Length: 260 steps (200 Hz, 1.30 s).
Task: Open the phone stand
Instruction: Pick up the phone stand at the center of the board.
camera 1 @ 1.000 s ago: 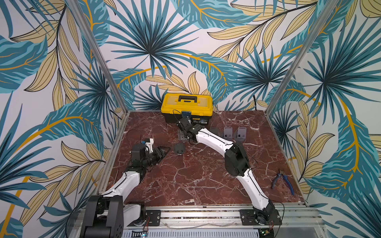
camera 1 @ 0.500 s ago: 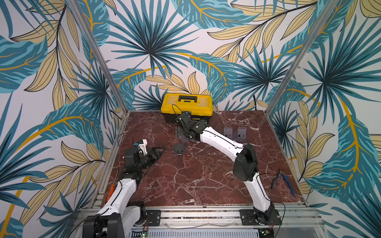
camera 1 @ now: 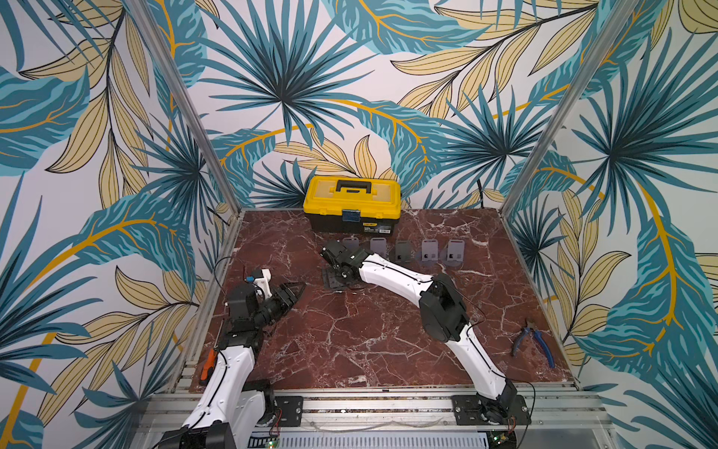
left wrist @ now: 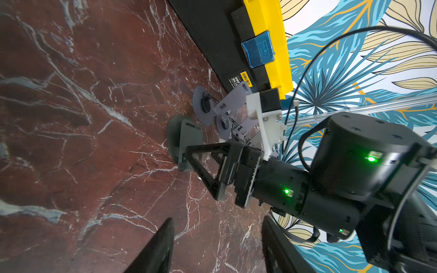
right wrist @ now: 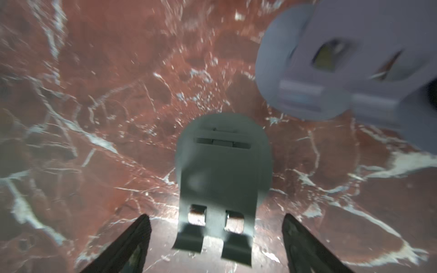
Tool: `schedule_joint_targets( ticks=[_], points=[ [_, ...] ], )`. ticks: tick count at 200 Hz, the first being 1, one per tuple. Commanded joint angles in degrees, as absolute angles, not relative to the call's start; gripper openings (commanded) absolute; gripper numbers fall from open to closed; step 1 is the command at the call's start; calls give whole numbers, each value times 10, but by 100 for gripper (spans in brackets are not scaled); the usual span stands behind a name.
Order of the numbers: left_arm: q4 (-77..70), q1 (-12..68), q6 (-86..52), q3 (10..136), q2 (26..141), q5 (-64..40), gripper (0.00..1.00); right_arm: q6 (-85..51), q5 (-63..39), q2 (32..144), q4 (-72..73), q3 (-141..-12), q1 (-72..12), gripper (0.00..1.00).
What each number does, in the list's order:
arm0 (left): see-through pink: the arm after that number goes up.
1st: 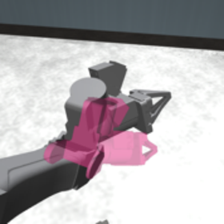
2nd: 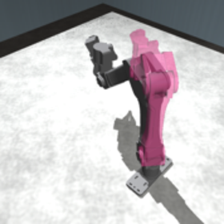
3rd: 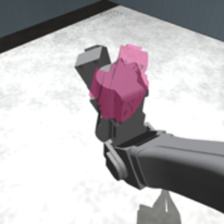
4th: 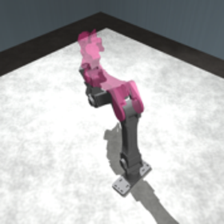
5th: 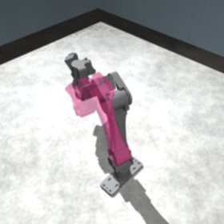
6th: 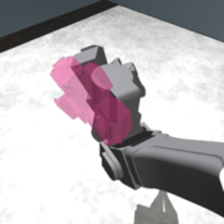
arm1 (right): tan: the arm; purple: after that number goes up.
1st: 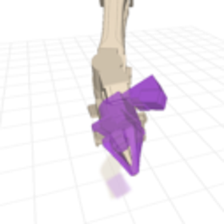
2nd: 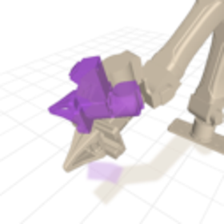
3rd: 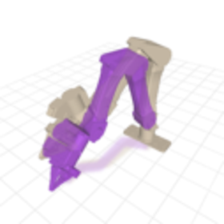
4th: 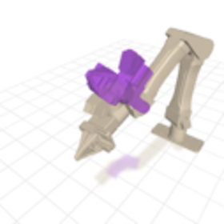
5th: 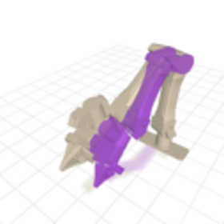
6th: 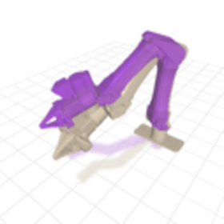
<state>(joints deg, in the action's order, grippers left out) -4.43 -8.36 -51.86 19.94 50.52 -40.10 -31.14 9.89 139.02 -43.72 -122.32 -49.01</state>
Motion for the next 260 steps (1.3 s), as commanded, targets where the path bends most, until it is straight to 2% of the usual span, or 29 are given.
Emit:
schedule_joint_targets(
  ticks=[1,53,83,118,229,260],
  points=[
    [-43,-90,-509,193,499,-408,59,-315,97,1412,-465,-1253,-495,87],
    [-44,-92,-508,189,498,-409,59,-307,106,1447,-489,-1296,-496,86],
    [-43,-93,-507,189,498,-410,59,-306,116,1463,-500,-1316,-496,80],
    [-44,-94,-506,189,500,-411,59,-303,119,1481,-513,-1342,-496,77],
    [-45,-96,-504,190,501,-415,59,-300,150,1515,-537,-1392,-494,74],
    [-45,-96,-504,190,502,-415,59,-300,144,1519,-534,-1393,-492,68]
  ],
)
